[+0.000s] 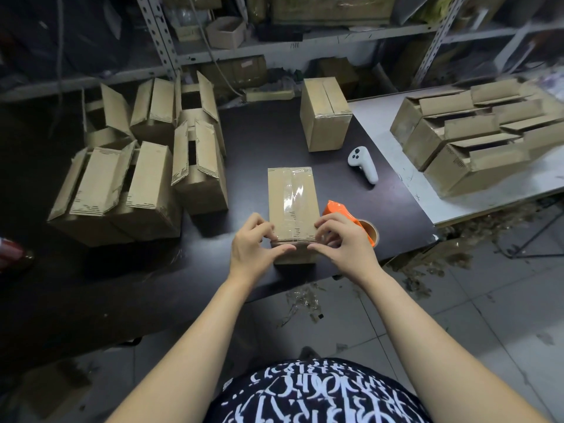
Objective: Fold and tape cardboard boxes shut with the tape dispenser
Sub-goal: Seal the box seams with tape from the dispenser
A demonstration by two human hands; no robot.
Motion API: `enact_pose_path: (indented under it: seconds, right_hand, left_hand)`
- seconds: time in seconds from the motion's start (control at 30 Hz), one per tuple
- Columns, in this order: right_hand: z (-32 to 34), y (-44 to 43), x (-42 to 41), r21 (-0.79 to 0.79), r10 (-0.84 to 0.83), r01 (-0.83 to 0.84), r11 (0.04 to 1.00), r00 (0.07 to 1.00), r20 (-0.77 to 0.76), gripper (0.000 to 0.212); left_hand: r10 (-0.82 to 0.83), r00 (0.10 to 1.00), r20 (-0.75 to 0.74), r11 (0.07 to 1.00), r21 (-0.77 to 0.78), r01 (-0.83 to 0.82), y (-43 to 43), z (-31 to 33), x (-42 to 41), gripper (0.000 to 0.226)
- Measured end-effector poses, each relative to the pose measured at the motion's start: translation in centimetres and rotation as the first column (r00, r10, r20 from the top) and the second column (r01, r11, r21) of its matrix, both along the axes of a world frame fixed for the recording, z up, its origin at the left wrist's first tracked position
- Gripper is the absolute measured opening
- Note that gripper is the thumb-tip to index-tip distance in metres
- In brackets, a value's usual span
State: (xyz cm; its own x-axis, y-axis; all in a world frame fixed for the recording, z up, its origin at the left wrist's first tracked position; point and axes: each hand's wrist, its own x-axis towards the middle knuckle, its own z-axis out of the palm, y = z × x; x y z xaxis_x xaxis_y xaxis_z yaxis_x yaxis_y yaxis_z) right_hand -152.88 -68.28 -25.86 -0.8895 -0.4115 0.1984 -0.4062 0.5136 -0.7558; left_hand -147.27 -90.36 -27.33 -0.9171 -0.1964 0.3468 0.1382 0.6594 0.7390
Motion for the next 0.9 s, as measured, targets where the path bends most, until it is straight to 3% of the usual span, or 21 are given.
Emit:
enact_pose_path:
  seconds: [0.17, 0.33, 0.5, 0.6, 0.73, 0.9]
  right_hand:
    - [0.1, 0.7, 0.2, -0.074, -0.006, 0.013, 0.997, 0.996, 0.09, 0.031]
    - [0.0, 1.6, 0.9, -0.096, -0.123, 0.159, 0.983, 0.945, 0.302, 0.041]
    - [0.1, 0.5, 1.6, -0.064, -0.181, 0.223, 0.973, 0.9, 0.396, 0.035]
    - [0.1, -1.3, 1.6, -0.141, -0.243, 0.345, 0.928, 0.846, 0.474, 0.025]
    - [0.5, -3.2, 1.4, -0.163, -0.319, 0.433, 0.887, 0.828, 0.46, 0.034]
    - [0.7, -4.9, -0.5, -0.112, -0.384, 0.463, 0.879, 0.828, 0.409, 0.028]
  left_hand:
    - [0.023, 0.999, 0.041, 0.984, 0.175, -0.03, -0.2, -0.1, 0.6, 0.032]
    - [0.008, 0.974, 0.226, 0.894, 0.435, -0.109, -0.7, 0.1, 1.2, 0.055]
    - [-0.045, 0.962, 0.269, 0.891, 0.447, -0.083, -2.0, -0.2, 1.3, 0.044]
    - [-0.038, 0.954, 0.297, 0.842, 0.523, -0.13, -1.6, -0.2, 1.2, 0.042]
    - [0.031, 0.956, 0.292, 0.704, 0.672, -0.228, -0.8, -0.4, 0.4, 0.038]
    - [0.096, 0.962, 0.254, 0.672, 0.696, -0.251, -0.3, 0.4, -1.7, 0.034]
